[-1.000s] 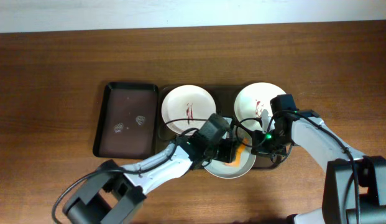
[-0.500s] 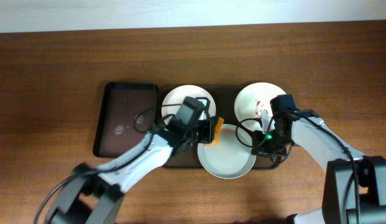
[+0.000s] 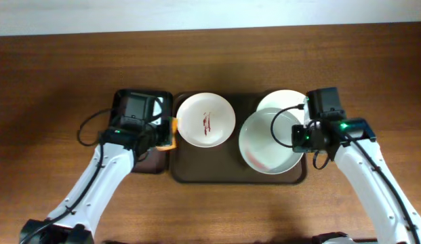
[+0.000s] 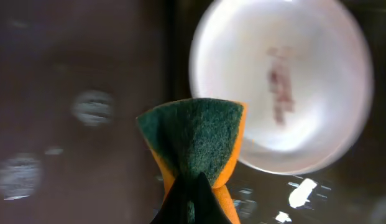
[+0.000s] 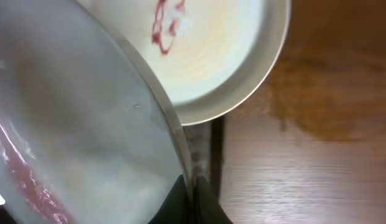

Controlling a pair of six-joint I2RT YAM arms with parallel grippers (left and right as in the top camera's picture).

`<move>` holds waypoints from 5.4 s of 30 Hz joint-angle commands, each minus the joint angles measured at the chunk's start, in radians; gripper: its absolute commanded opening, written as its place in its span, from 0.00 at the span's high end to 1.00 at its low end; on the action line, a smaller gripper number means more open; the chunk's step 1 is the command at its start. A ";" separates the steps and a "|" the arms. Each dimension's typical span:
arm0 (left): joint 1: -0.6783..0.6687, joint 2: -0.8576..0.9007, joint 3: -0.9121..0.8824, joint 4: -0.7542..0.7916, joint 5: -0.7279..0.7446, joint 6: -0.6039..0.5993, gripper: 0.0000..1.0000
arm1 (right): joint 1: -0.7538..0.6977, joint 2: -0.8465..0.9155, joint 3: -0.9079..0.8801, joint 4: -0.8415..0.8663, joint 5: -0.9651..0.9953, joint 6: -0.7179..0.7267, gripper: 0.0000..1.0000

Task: Clean dirty plates on tray and stack at the side

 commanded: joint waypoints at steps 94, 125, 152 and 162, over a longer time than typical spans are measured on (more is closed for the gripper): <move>0.089 0.222 0.082 -0.039 -0.076 0.092 0.48 | -0.035 0.389 0.294 -0.056 -0.463 -0.048 0.63; 0.089 0.303 0.079 -0.061 -0.198 0.048 0.73 | -0.035 0.393 0.294 -0.064 -0.464 -0.048 0.65; 0.087 0.305 0.079 -0.108 -0.156 0.213 1.00 | 0.134 0.522 0.294 0.208 -0.434 0.047 0.61; 0.087 0.305 0.079 -0.105 -0.156 0.209 0.99 | 0.221 0.704 0.294 0.367 -0.418 0.143 0.64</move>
